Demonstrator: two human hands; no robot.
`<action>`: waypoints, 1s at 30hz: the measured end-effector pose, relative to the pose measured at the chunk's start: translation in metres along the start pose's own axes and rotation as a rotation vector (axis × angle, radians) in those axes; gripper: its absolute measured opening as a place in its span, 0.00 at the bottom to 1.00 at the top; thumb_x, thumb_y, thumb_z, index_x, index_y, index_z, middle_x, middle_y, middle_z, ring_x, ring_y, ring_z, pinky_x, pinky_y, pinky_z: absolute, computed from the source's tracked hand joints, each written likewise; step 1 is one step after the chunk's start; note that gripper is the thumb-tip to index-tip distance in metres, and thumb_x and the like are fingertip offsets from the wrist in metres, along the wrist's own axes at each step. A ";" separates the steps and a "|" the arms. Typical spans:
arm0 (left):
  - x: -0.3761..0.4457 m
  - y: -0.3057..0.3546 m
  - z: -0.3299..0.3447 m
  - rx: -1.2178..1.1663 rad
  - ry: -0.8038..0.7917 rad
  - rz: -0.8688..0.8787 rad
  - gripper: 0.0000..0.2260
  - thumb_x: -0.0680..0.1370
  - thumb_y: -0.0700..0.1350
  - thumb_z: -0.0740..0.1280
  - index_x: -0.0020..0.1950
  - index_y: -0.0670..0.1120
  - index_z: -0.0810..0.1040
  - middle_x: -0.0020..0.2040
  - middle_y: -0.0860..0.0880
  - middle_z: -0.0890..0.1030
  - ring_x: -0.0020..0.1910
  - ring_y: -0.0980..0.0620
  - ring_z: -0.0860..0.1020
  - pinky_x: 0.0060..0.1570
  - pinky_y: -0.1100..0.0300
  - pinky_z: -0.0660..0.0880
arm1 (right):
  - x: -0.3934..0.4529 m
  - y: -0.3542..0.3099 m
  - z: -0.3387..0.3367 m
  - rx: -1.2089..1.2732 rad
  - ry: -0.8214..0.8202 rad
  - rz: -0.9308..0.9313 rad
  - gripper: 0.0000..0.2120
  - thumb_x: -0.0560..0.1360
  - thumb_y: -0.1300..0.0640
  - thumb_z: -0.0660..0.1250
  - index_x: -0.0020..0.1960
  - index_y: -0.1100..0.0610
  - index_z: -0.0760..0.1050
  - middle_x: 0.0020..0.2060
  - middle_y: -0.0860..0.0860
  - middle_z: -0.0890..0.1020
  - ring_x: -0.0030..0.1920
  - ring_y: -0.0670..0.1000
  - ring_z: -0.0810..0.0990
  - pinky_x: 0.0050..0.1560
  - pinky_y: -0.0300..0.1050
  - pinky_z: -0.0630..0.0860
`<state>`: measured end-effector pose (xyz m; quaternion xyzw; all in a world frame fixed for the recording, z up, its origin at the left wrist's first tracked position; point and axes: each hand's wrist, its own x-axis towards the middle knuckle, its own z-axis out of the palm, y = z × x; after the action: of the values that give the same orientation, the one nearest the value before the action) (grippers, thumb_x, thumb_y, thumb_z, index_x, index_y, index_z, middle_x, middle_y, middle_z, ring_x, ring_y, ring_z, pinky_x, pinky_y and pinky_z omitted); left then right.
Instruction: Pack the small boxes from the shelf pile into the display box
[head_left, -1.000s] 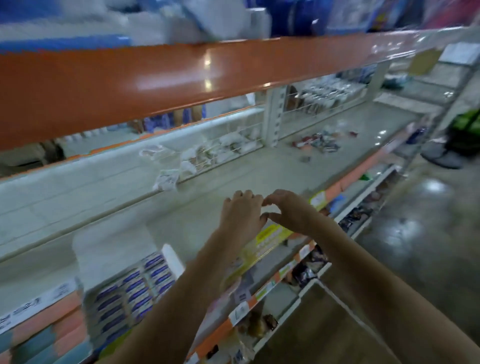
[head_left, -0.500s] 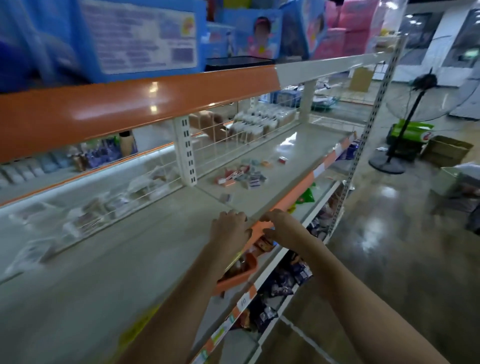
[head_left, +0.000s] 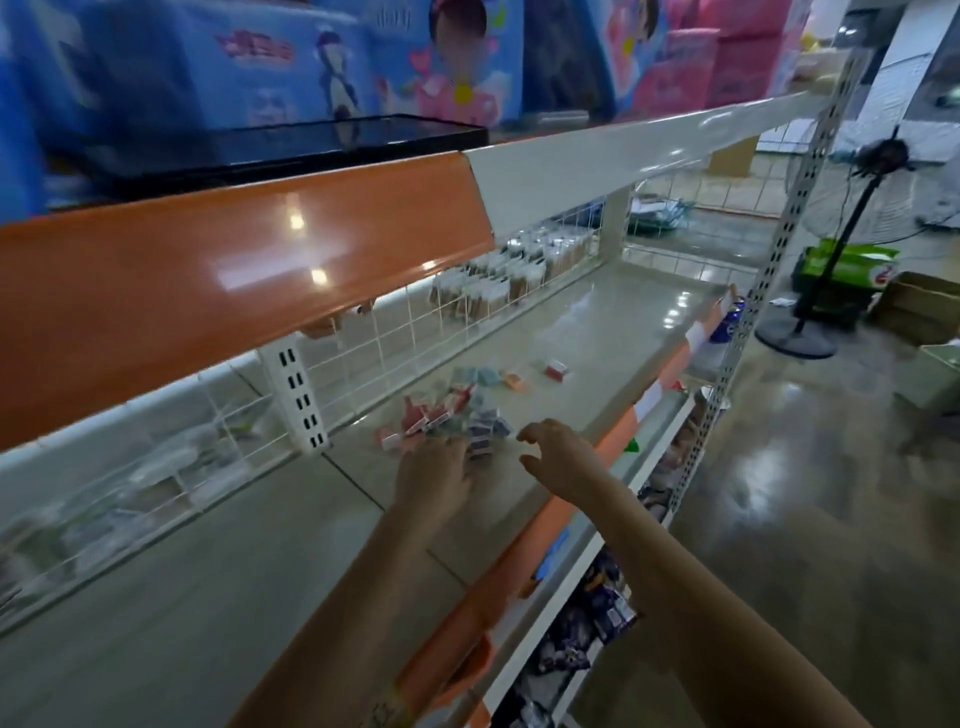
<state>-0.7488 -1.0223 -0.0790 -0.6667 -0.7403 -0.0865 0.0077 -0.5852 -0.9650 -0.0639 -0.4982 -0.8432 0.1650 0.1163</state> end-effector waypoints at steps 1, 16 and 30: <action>0.007 0.000 0.004 0.006 -0.006 -0.004 0.17 0.77 0.50 0.61 0.66 0.47 0.70 0.62 0.46 0.75 0.61 0.47 0.72 0.56 0.54 0.70 | 0.010 0.004 0.001 0.003 0.001 0.004 0.17 0.76 0.56 0.64 0.64 0.58 0.71 0.58 0.57 0.75 0.60 0.56 0.74 0.57 0.44 0.67; 0.027 0.018 0.034 -0.152 0.041 -0.305 0.08 0.75 0.45 0.66 0.54 0.48 0.76 0.55 0.49 0.76 0.54 0.51 0.75 0.52 0.57 0.72 | 0.092 0.046 0.020 0.060 -0.048 -0.174 0.14 0.76 0.55 0.62 0.57 0.61 0.74 0.54 0.58 0.76 0.56 0.57 0.73 0.54 0.46 0.69; -0.076 0.034 -0.008 -0.232 0.324 -0.709 0.09 0.73 0.44 0.71 0.53 0.49 0.81 0.49 0.49 0.81 0.48 0.50 0.76 0.50 0.58 0.71 | 0.046 0.015 0.003 0.303 -0.188 -0.688 0.13 0.74 0.60 0.68 0.58 0.60 0.78 0.54 0.56 0.77 0.54 0.54 0.75 0.51 0.37 0.66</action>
<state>-0.7072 -1.0952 -0.0764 -0.3443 -0.8988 -0.2705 0.0186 -0.5966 -0.9186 -0.0711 -0.1459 -0.9342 0.2840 0.1594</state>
